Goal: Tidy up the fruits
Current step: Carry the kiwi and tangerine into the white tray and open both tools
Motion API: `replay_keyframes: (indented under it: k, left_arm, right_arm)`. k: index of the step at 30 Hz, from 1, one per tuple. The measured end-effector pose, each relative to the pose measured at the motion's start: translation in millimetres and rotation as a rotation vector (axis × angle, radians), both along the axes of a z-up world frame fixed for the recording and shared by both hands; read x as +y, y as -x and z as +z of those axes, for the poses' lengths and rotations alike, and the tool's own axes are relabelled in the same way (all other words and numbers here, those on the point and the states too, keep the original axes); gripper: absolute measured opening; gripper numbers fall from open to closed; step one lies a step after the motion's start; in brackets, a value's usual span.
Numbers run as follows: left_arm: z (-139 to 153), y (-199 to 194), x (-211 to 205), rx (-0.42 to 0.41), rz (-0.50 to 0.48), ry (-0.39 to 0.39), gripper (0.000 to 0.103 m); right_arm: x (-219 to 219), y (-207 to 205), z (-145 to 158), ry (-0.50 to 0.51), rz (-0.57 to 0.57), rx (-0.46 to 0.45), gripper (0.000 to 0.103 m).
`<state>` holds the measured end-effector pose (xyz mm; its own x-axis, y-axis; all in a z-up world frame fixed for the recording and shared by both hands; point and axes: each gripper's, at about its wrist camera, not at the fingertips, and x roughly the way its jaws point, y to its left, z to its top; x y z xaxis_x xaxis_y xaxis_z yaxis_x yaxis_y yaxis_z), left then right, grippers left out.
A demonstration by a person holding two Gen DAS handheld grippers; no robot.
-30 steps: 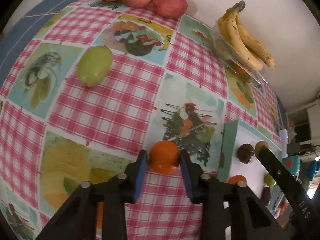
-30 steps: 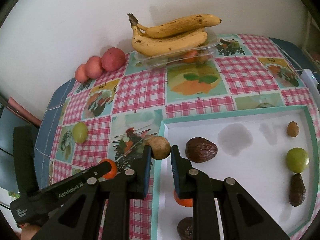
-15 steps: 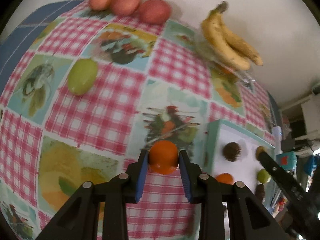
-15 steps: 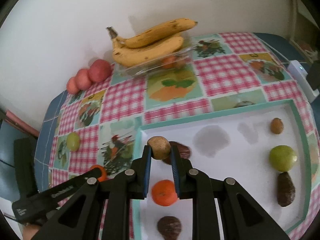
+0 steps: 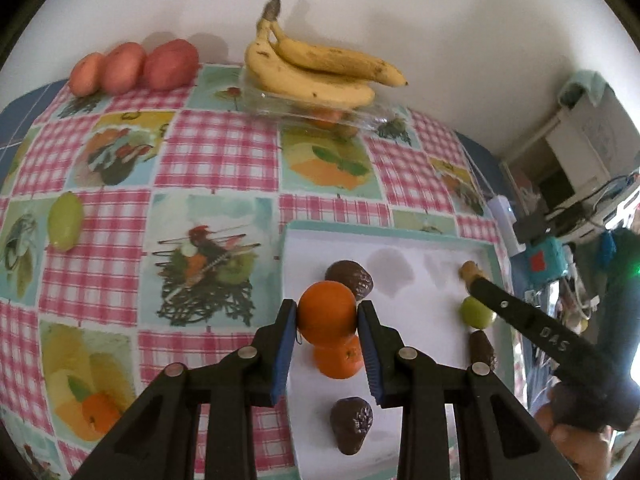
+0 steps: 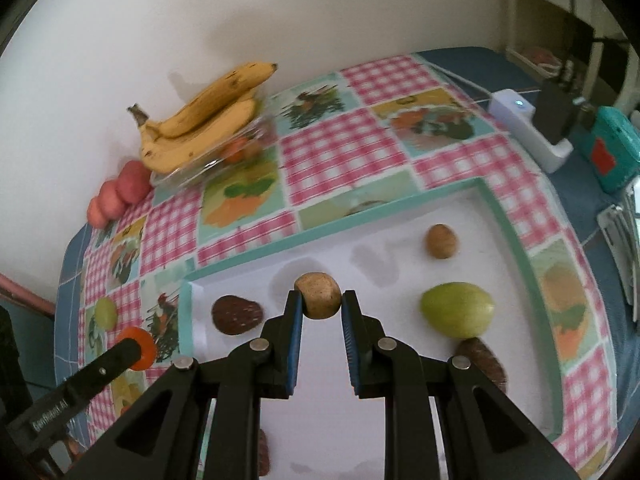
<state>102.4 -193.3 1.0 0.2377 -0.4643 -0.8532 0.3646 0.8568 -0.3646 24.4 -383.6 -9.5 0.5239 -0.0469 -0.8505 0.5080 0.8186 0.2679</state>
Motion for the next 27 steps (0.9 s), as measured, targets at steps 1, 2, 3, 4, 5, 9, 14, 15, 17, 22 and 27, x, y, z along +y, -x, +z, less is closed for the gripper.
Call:
replay_keyframes:
  k: [1,2,3,4,5,9,14,15,17,22,27]
  left_arm:
    - [-2,0,-2,-0.004,-0.004,-0.011,0.033]
    - [-4,0,-5,-0.008,-0.010,-0.023,0.033]
    - [-7,0,-6,-0.014,-0.018,-0.034,0.033]
    - [-8,0,-8,-0.019,-0.022,-0.042,0.033]
    - [-12,0,-10,-0.024,-0.026,-0.054,0.033]
    - [-21,-2,-15,-0.020,-0.021,-0.080,0.033]
    - [-28,0,-24,-0.037,-0.032,-0.113,0.033]
    - [-30,1,-25,-0.041,-0.032,-0.130,0.033]
    - [-32,0,-26,-0.036,-0.027,-0.142,0.033]
    - [-37,1,-27,-0.034,-0.024,-0.160,0.033]
    - [-39,1,-31,-0.043,-0.024,-0.182,0.033]
  right_arm:
    - [-1,1,1,0.002,-0.001,-0.001,0.021]
    - [-3,3,2,0.004,0.000,-0.001,0.021]
    - [-4,4,2,0.008,0.001,0.000,0.021]
    - [-5,5,2,0.011,0.001,0.003,0.021]
    - [-6,6,2,0.012,0.002,0.005,0.021]
    - [-6,4,-6,-0.008,0.013,0.021,0.021]
    - [-2,-4,-26,-0.035,0.041,0.077,0.021]
    - [-1,-5,-28,-0.036,0.044,0.083,0.021]
    - [1,-6,-33,-0.033,0.051,0.089,0.021]
    - [4,-10,-41,-0.006,0.047,0.125,0.021]
    - [6,-13,-45,0.003,0.043,0.144,0.021]
